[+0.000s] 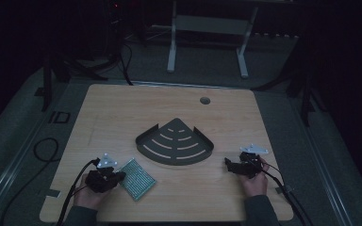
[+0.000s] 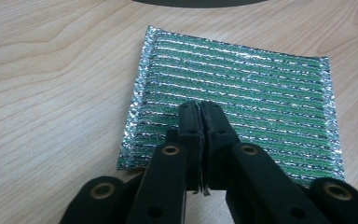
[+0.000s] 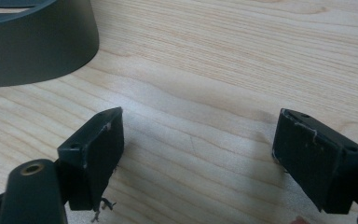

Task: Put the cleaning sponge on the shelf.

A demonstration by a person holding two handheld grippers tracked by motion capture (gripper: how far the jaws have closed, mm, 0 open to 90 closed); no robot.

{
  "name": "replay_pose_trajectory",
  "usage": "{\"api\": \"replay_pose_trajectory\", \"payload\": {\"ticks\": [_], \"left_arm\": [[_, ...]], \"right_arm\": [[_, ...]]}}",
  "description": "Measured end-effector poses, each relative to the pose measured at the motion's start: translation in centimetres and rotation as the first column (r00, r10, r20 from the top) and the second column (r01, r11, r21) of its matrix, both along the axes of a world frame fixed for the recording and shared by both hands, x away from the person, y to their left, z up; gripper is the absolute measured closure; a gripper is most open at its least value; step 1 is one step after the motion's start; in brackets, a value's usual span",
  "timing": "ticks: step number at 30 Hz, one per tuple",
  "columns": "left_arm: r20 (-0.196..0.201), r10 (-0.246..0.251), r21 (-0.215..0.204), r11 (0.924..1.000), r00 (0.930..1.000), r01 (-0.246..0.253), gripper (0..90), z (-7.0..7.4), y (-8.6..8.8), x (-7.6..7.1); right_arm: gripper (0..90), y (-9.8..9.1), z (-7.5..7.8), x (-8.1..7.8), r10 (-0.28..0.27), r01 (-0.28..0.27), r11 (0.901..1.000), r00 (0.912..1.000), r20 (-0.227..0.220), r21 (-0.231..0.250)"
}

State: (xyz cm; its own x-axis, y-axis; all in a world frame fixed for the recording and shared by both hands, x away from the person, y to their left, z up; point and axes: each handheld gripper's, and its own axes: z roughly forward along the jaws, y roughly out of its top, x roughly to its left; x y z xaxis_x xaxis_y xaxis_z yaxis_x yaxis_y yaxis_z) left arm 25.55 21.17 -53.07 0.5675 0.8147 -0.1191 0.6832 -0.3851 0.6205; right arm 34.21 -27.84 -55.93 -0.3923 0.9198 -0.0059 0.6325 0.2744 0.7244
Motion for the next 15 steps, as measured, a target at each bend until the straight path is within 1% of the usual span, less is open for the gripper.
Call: {"api": "replay_pose_trajectory", "payload": {"ticks": [3, 9, 15], "left_arm": [[0.004, 0.009, 0.006, 0.9999, 1.0000, -0.009, 89.2, 0.0, 0.0, 0.1], [0.015, 0.037, 0.043, 0.9984, 0.9992, -0.038, 89.5, 0.1, 0.3, 0.6], [0.018, 0.062, 0.046, 0.9970, 0.9979, -0.063, 89.4, 0.0, 0.8, 1.3]], "right_arm": [[16.1, 0.0, 0.0, 0.0, 0.000, 0.000, 1.0000, 1.0000, 0.000, 0.000], [16.1, 0.0, 0.0, 0.0, 0.000, 0.000, 1.0000, 1.0000, 0.000, 0.000], [16.0, 0.0, 0.0, 0.0, 0.001, -0.001, 1.0000, 1.0000, 0.000, 0.000]]}}
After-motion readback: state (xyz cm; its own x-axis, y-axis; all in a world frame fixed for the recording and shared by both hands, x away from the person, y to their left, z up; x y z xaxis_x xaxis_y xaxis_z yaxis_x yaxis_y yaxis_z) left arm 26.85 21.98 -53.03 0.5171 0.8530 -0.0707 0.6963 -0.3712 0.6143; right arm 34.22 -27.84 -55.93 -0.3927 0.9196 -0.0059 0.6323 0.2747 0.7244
